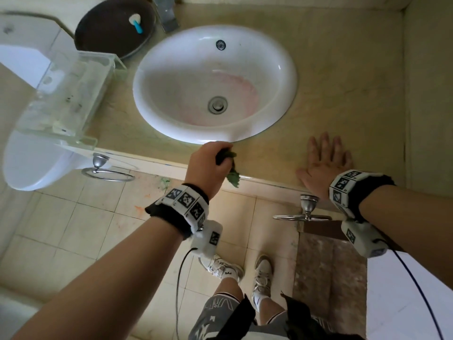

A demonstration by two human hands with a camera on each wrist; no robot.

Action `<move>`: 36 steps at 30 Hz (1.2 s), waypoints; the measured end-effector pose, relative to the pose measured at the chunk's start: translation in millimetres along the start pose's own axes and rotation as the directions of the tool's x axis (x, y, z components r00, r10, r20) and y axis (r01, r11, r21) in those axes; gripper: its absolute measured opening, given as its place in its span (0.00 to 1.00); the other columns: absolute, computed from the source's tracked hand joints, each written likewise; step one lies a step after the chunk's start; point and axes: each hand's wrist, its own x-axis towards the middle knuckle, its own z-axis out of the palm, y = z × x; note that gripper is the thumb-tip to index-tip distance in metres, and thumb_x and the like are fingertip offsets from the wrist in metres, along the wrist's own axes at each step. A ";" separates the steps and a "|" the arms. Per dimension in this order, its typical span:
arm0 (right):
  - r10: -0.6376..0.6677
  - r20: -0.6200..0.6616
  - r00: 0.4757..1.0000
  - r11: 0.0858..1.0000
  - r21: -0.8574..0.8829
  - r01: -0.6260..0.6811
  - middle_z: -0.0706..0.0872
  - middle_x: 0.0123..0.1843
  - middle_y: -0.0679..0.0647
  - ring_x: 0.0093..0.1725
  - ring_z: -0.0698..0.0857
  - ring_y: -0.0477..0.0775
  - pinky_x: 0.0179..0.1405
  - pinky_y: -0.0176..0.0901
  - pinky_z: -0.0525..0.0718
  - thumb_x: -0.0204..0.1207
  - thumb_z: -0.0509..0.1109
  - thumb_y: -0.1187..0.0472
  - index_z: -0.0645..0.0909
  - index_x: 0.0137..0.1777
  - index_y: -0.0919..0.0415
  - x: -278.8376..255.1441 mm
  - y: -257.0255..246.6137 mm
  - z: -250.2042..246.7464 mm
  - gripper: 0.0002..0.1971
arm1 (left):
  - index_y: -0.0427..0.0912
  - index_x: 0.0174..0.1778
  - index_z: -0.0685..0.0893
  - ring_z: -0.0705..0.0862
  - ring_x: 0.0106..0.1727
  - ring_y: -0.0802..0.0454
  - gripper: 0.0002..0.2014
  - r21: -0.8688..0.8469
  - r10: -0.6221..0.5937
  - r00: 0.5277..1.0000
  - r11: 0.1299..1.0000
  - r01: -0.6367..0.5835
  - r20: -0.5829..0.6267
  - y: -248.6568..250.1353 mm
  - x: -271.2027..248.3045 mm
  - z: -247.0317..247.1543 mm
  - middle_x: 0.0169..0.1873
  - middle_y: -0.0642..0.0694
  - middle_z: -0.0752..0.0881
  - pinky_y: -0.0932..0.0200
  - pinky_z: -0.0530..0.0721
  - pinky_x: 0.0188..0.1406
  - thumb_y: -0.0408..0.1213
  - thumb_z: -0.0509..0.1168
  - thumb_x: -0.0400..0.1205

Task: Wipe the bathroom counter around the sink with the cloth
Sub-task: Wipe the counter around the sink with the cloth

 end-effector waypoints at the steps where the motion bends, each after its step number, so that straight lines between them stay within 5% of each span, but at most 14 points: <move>1: -0.001 0.003 1.000 1.000 -0.001 0.001 0.26 0.82 0.55 0.81 0.29 0.63 0.79 0.64 0.36 0.77 0.51 0.42 0.29 0.82 0.52 0.1 0.3 -0.3 0.42 | 0.44 0.58 0.86 0.86 0.50 0.53 0.15 -0.108 -0.028 0.999 0.994 0.031 0.028 1.5 5.7 6.0 0.50 0.49 0.88 0.59 0.85 0.52 0.30 0.66 0.76; 5: -0.005 -0.014 1.000 1.000 -0.002 0.005 0.26 0.83 0.54 0.81 0.29 0.63 0.79 0.63 0.36 0.77 0.51 0.40 0.29 0.82 0.51 0.1 -0.1 1.9 0.42 | 0.47 0.55 0.83 0.87 0.51 0.50 0.12 -0.340 -0.174 0.977 0.918 0.206 0.121 3.8 22.2 32.7 0.50 0.47 0.87 0.53 0.89 0.50 0.31 0.68 0.77; 9: -0.001 -0.009 1.000 1.000 -0.014 0.001 0.24 0.82 0.55 0.81 0.27 0.63 0.79 0.63 0.35 0.78 0.49 0.40 0.27 0.81 0.52 1.9 0.1 1.5 0.42 | 0.44 0.52 0.81 0.78 0.52 0.54 0.12 0.038 -0.069 0.998 0.997 0.069 -0.006 -4.3 32.2 39.9 0.53 0.50 0.78 0.60 0.79 0.58 0.34 0.72 0.74; 13: -0.006 -0.004 1.000 1.000 -0.030 0.006 0.24 0.82 0.56 0.80 0.27 0.63 0.80 0.63 0.36 0.78 0.48 0.40 0.26 0.81 0.53 2.2 0.6 2.6 0.41 | 0.45 0.48 0.84 0.76 0.53 0.45 0.10 0.420 0.095 0.988 0.907 -0.035 -0.124 -14.9 26.7 31.2 0.51 0.46 0.79 0.53 0.79 0.52 0.40 0.72 0.72; 18: 0.001 -0.014 1.000 0.999 -0.033 -0.002 0.24 0.82 0.55 0.81 0.27 0.63 0.80 0.63 0.36 0.78 0.48 0.39 0.27 0.81 0.52 1.7 0.1 2.7 0.42 | 0.41 0.51 0.88 0.81 0.50 0.42 0.09 0.437 0.156 0.986 0.892 -0.114 -0.062 -20.7 25.6 30.6 0.50 0.44 0.84 0.54 0.81 0.38 0.35 0.67 0.77; 25: 0.003 -0.048 0.999 0.999 -0.035 -0.004 0.27 0.83 0.55 0.81 0.29 0.63 0.80 0.63 0.38 0.78 0.49 0.39 0.29 0.82 0.52 3.2 -0.2 6.5 0.41 | 0.48 0.71 0.79 0.80 0.68 0.47 0.20 0.364 0.210 0.965 0.896 -0.254 0.155 -3.0 23.8 50.6 0.72 0.51 0.78 0.51 0.82 0.63 0.32 0.62 0.83; 30: 0.011 -0.101 0.995 0.999 -0.041 -0.015 0.31 0.84 0.55 0.82 0.32 0.63 0.80 0.64 0.42 0.77 0.51 0.39 0.34 0.83 0.52 3.5 -2.1 8.5 0.41 | 0.38 0.69 0.79 0.71 0.76 0.42 0.18 0.393 0.270 0.910 0.835 -0.384 0.315 20.2 25.0 77.6 0.73 0.42 0.76 0.47 0.76 0.70 0.39 0.60 0.84; 34: 0.007 -0.113 0.994 0.999 -0.032 -0.011 0.32 0.84 0.55 0.82 0.33 0.63 0.80 0.64 0.41 0.77 0.52 0.40 0.34 0.83 0.52 2.2 -2.0 8.8 0.41 | 0.37 0.64 0.84 0.76 0.72 0.41 0.14 0.358 0.338 0.909 0.840 -0.408 0.243 13.0 22.8 85.4 0.67 0.41 0.81 0.47 0.81 0.62 0.32 0.63 0.83; 36: 0.008 -0.117 0.993 0.999 -0.036 -0.013 0.32 0.84 0.55 0.82 0.33 0.62 0.80 0.64 0.42 0.78 0.52 0.40 0.34 0.83 0.52 1.5 -2.2 9.2 0.41 | 0.40 0.68 0.81 0.72 0.76 0.44 0.16 0.317 0.319 0.907 0.860 -0.399 0.276 7.0 24.6 87.7 0.72 0.45 0.78 0.48 0.79 0.66 0.33 0.60 0.85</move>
